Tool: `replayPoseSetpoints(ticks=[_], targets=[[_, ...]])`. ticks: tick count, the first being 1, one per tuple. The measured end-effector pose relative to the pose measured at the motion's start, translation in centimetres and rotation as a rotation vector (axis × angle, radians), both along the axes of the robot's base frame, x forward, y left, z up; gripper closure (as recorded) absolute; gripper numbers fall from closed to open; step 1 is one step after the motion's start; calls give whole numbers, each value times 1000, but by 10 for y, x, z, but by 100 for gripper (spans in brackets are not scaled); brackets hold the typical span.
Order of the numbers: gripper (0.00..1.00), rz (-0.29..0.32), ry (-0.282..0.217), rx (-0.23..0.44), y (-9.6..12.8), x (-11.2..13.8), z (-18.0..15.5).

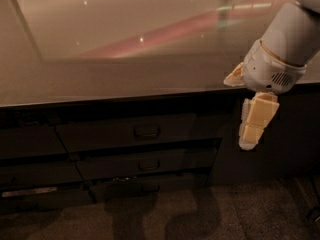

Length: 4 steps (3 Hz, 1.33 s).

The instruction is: Open top drawer

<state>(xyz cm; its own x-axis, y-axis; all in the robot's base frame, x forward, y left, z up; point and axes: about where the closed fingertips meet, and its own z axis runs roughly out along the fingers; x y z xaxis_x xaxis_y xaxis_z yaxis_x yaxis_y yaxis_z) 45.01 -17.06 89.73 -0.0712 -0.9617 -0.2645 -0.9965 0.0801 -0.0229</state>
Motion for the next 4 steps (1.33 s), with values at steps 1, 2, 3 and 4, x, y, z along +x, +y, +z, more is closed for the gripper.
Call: replayPoseSetpoints(ticks=[1,2,3,4], targets=[[0,0,0,0,0,0,0],[0,32,-60,-43,6,-2,1],[0,118,-168,-38,16,-14,4],[0,201,-250,-33,22,-21,9]])
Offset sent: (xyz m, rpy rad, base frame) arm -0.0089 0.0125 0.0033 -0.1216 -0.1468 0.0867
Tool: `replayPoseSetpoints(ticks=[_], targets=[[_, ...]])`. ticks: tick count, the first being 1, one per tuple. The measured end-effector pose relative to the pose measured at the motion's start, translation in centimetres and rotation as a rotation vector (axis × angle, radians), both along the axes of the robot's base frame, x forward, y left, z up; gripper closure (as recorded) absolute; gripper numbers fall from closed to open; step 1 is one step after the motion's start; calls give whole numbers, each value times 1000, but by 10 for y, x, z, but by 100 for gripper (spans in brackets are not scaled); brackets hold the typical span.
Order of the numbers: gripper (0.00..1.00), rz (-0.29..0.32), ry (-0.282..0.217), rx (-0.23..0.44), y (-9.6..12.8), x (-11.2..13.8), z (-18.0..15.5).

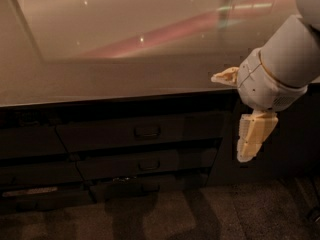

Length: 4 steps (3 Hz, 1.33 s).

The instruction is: Open top drawer

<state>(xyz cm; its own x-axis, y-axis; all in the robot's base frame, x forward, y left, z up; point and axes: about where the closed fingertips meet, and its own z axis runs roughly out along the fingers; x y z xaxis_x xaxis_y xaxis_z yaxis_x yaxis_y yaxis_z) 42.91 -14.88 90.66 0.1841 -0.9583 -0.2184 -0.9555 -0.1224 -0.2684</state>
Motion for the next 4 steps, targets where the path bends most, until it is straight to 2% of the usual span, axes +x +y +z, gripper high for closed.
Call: replayPoseSetpoints(ticks=[1,2,3,4], targets=[[0,0,0,0,0,0,0],[0,48,39,44,14,5,-5],[0,130,93,77,51,15,-15],[0,133,95,75,51,15,-16]])
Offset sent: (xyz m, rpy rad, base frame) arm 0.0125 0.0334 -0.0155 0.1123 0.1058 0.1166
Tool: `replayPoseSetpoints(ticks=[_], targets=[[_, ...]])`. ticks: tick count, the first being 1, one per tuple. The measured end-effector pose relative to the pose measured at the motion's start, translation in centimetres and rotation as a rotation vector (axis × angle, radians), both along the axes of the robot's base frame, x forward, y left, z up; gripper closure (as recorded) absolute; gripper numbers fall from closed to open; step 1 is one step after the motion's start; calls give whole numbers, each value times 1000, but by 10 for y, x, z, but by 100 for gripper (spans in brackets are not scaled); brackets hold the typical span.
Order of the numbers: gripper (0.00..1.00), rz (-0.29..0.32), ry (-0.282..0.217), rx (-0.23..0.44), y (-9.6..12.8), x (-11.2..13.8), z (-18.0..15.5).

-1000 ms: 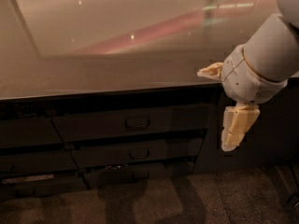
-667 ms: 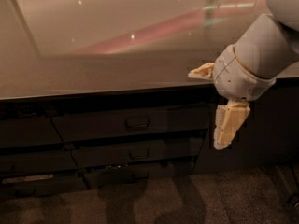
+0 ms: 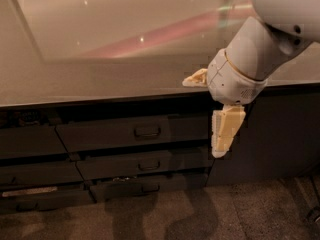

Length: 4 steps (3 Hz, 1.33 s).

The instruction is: Open top drawer

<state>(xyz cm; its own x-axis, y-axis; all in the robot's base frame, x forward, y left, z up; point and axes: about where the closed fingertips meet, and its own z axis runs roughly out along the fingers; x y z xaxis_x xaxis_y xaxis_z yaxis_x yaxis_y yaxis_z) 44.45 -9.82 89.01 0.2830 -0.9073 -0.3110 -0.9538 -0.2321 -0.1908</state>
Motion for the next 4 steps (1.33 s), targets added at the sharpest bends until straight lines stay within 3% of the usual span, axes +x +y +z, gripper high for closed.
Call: replayPoseSetpoints(ticks=[3,4], targets=[[0,98,87,-62,-14,19,-87],[0,98,87,-62,-14,19,-87]])
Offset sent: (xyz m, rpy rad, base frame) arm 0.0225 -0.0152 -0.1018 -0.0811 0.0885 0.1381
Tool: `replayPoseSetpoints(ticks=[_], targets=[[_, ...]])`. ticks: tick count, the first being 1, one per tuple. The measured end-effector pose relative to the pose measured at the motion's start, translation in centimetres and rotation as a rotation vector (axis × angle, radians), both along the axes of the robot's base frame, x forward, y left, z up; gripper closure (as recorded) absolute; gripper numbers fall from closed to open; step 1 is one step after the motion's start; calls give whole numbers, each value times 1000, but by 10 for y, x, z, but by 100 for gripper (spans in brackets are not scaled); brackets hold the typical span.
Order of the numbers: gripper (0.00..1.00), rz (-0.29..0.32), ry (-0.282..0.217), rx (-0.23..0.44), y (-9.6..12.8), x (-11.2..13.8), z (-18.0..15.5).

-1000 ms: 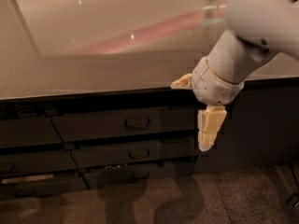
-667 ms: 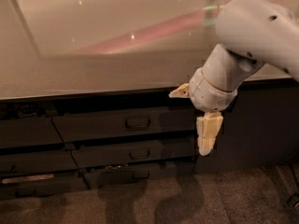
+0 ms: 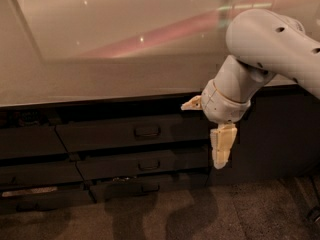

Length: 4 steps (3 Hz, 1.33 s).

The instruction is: Open top drawer

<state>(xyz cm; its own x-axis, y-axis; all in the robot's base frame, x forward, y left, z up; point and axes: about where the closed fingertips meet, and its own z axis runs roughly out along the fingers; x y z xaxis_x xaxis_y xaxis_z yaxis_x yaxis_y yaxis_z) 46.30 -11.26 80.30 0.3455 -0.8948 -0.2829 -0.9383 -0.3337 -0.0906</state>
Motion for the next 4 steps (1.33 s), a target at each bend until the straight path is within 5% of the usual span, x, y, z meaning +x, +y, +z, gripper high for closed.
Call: replayPoseSetpoints(ticks=[1,2,4], targets=[[0,18,-44,-17,2,-3,3],[0,70,-193,-40,8,-6,5],[0,75,-185,-15,0,3,-7]])
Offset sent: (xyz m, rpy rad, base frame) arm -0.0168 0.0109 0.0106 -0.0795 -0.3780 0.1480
